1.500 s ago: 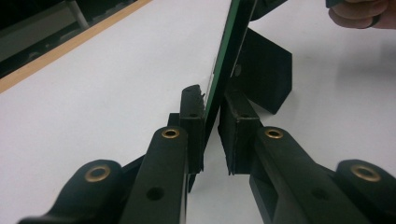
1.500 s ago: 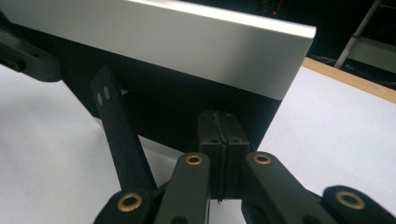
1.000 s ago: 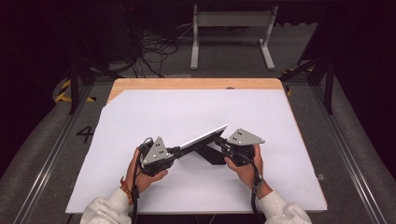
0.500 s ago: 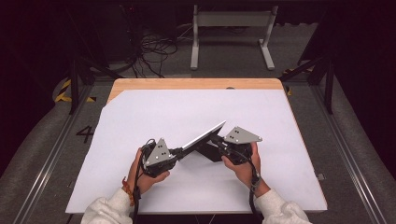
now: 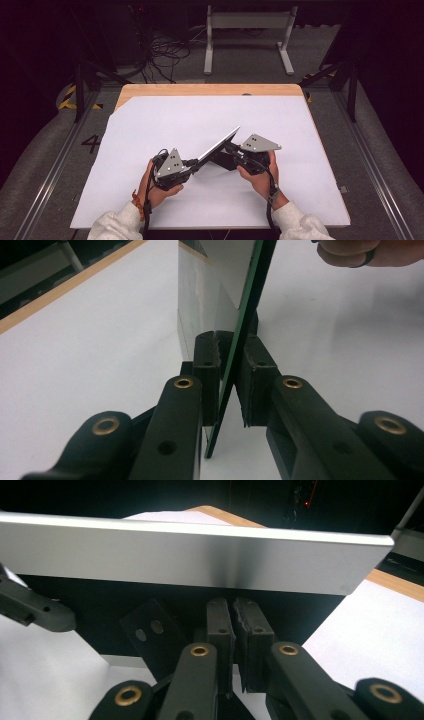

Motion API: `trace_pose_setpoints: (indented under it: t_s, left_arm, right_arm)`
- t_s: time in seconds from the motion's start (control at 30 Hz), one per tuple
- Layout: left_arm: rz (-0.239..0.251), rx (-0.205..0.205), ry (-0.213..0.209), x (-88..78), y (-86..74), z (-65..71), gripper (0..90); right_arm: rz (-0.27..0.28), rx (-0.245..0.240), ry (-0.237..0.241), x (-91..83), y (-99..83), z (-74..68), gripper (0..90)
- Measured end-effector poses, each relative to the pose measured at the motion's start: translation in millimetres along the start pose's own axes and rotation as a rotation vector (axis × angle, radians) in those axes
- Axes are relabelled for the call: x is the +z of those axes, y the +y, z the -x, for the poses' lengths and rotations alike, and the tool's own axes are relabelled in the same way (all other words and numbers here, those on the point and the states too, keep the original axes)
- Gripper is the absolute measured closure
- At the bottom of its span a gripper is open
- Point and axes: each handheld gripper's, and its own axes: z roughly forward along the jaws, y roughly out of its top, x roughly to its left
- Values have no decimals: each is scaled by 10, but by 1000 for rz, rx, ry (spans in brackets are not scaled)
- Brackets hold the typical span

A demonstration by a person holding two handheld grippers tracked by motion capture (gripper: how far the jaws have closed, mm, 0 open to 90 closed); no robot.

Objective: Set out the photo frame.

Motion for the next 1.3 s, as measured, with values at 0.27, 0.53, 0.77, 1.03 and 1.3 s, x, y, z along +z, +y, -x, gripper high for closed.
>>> trace_pose_setpoints:
  t_s: [0.27,0.53,0.77,1.03,1.3]
  left_arm:
    - [72,-5,-24,-141,52,3,797]
    - [77,-10,-35,-138,76,41,800]
    - [78,-2,-52,-98,111,101,793]
    - [78,3,-66,-41,141,156,779]
    - [79,7,-65,10,171,187,764]
  right_arm:
    - [13,30,5,-66,6,12,836]
    - [19,12,17,-17,69,-29,836]
    - [19,18,17,-9,84,-19,832]
    - [18,18,12,2,83,-11,830]
    - [11,25,10,31,84,-3,832]
